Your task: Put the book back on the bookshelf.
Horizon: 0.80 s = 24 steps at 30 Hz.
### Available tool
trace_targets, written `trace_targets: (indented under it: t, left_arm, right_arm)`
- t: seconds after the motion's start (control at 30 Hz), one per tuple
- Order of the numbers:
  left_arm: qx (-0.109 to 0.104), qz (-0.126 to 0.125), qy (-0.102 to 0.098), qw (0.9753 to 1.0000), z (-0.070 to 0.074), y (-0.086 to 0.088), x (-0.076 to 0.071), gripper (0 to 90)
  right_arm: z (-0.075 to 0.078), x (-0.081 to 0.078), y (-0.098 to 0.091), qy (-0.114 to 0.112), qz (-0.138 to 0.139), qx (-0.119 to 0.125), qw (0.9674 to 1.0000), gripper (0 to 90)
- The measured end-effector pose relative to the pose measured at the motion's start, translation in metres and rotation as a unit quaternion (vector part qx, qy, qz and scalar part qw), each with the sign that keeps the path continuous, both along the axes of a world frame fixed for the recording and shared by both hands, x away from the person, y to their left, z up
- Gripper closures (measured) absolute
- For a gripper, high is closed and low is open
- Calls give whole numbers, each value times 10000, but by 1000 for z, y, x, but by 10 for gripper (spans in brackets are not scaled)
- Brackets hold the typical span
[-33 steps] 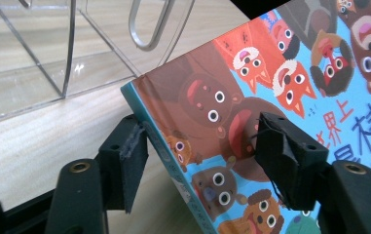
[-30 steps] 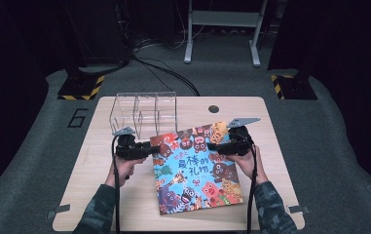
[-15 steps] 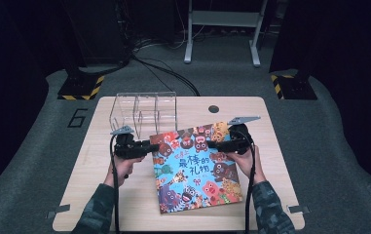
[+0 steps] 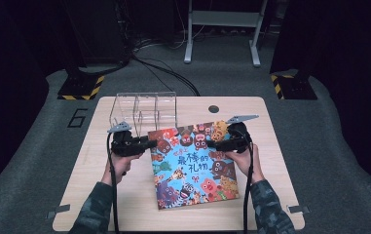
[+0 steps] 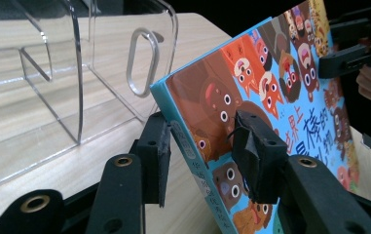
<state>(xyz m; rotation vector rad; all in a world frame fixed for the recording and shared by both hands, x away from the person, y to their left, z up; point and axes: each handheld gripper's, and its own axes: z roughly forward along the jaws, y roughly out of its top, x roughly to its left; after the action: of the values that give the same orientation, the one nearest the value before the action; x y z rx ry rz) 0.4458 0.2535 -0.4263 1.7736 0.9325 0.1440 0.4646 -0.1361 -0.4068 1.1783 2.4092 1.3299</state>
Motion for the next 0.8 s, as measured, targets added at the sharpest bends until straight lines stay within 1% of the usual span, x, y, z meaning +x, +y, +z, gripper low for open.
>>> trace_targets:
  t: [0.03,0.07,0.1,0.17,0.23,0.33,0.4,0.43,0.5,0.53,0.57,0.6,0.67,0.77,0.8]
  left_arm:
    - [11,10,-23,10000,1,0,0,598]
    - [51,15,-91,9999,3,0,0,599]
    - [90,27,-57,9999,5,1,0,599]
    - [110,56,-98,9999,6,2,0,599]
    - [109,87,-143,9998,8,4,-2,599]
    - [156,123,-275,9994,14,6,-5,601]
    - [187,111,-346,9992,19,7,-6,602]
    - [195,118,-379,9990,20,7,-7,605]
    - [137,139,-473,9987,25,9,-9,610]
    - [144,121,-539,9984,27,10,-9,614]
    - [129,129,-551,9983,28,10,-10,618]
    - [147,106,-650,9977,30,11,-11,620]
    - [136,100,-692,9975,32,12,-13,626]
    - [191,69,-780,9967,37,14,-15,631]
    - [171,82,-798,9966,37,14,-15,633]
  right_arm:
    - [0,-1,0,-35,-15,32,10000,300]
    - [-1,0,0,-91,4,46,9999,301]
    - [0,1,1,-110,6,51,9999,301]
    - [1,1,3,-82,-18,36,10000,300]
    - [3,1,5,-177,-3,30,9998,300]
    - [5,-1,8,-245,-27,50,9997,299]
    - [7,-2,10,-365,-7,48,9993,299]
    - [9,-3,11,-412,-40,71,9991,299]
    - [11,-4,12,-504,-28,67,9987,299]
    - [13,-5,13,-562,-48,80,9984,299]
    - [14,-6,14,-608,-41,85,9981,299]
    - [15,-6,14,-659,-18,91,9978,299]
    - [17,-7,15,-755,-27,116,9971,299]
    - [19,-8,17,-843,-20,124,9964,298]
    - [20,-8,17,-893,-21,119,9959,298]
